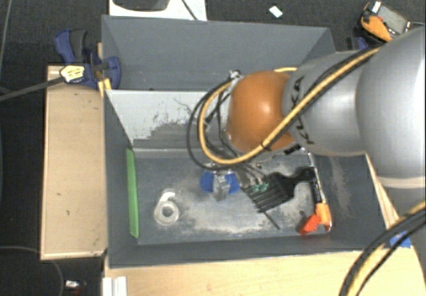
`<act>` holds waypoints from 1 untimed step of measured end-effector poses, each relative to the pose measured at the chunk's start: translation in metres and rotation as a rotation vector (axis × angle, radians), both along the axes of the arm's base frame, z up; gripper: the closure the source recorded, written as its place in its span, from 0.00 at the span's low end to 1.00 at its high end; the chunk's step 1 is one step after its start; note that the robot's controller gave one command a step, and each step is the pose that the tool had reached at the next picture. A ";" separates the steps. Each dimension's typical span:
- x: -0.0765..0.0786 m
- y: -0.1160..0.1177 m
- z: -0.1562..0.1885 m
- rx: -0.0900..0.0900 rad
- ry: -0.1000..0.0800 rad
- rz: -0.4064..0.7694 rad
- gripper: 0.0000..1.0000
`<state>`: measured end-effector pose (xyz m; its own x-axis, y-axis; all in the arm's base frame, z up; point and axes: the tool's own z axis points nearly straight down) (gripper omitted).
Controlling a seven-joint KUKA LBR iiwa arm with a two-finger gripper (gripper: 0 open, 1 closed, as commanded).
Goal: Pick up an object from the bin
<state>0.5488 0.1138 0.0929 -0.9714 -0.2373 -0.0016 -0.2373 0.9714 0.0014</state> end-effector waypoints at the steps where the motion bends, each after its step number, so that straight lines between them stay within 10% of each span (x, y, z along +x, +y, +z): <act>1: 0.002 0.000 0.045 0.002 -0.007 -0.002 1.00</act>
Offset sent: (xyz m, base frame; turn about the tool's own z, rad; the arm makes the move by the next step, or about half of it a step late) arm 0.0017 0.0003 0.0606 0.0017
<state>0.5507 0.1142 0.1379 -0.9718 -0.2356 -0.0087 -0.2357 0.9718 0.0013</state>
